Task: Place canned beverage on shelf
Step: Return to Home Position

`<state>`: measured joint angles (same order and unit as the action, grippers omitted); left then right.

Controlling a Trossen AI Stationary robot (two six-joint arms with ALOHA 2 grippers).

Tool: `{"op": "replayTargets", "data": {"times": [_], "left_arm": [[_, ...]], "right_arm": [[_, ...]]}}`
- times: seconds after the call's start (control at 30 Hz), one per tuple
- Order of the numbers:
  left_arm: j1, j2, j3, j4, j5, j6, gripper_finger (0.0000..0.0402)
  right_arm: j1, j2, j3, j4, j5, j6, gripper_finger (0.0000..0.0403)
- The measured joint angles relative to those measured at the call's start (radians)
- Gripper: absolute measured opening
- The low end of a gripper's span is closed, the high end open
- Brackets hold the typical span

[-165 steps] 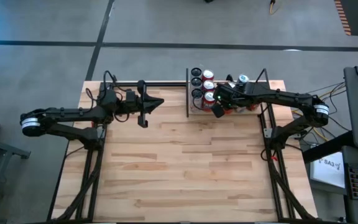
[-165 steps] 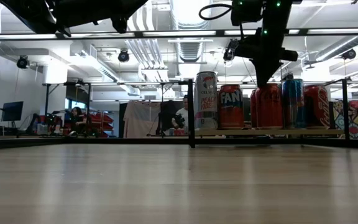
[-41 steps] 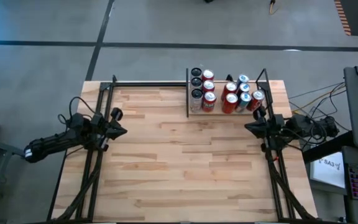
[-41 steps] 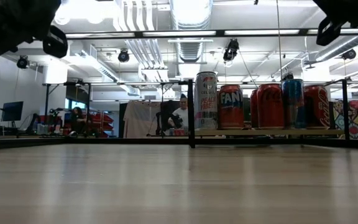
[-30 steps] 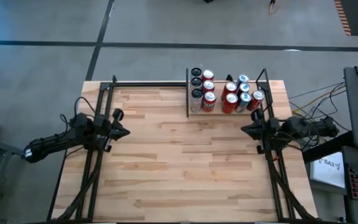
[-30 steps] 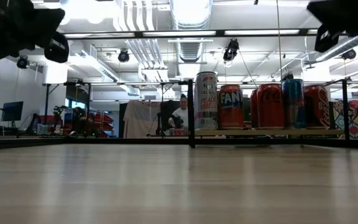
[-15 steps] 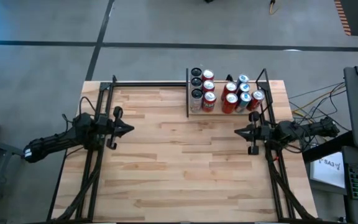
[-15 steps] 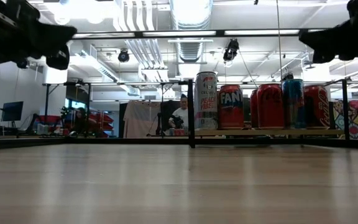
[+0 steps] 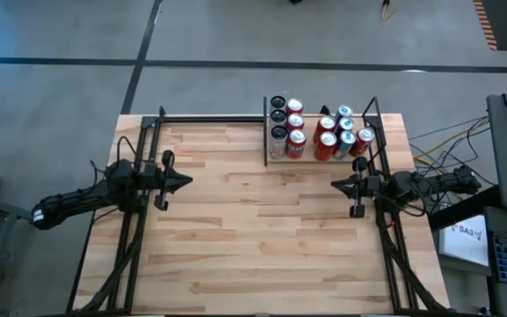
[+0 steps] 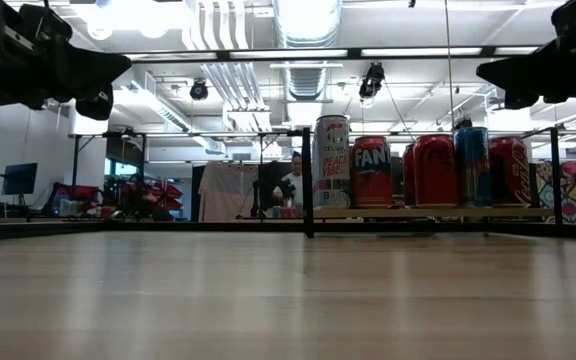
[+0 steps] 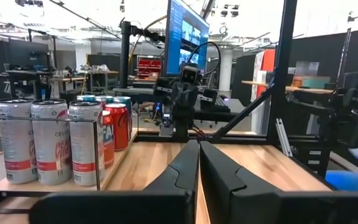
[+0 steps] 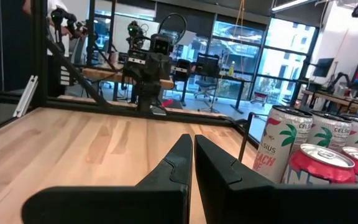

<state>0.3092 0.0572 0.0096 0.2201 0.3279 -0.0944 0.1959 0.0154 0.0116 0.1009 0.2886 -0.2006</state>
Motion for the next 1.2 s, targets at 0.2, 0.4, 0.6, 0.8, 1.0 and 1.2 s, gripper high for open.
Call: {"op": "replayTargets", "data": {"times": [0.2,0.4,0.6,0.8,1.0,1.2], "left_arm": [[0.000,0.012,0.007,-0.002,0.000,0.000,0.0000],[0.000,0.020,0.009,-0.004,0.000,0.000,0.0000],[0.000,0.027,0.010,-0.005,0.000,0.000,0.0000],[0.000,0.034,0.010,-0.005,0.000,0.000,0.0000],[0.000,0.034,0.011,-0.005,0.000,0.000,0.0000],[0.000,0.034,0.012,-0.005,0.000,0.000,0.0000]], "right_arm": [[0.000,0.000,0.000,0.000,0.000,0.018,0.0009],[0.000,0.000,-0.001,0.000,0.000,0.018,0.0009],[0.000,0.000,-0.001,0.000,0.000,0.018,0.0009],[0.000,0.000,-0.001,0.000,0.000,0.018,0.0009],[0.000,0.000,-0.001,0.000,0.000,0.018,0.0009],[0.000,0.000,-0.001,0.000,0.000,0.017,0.0009]]}}
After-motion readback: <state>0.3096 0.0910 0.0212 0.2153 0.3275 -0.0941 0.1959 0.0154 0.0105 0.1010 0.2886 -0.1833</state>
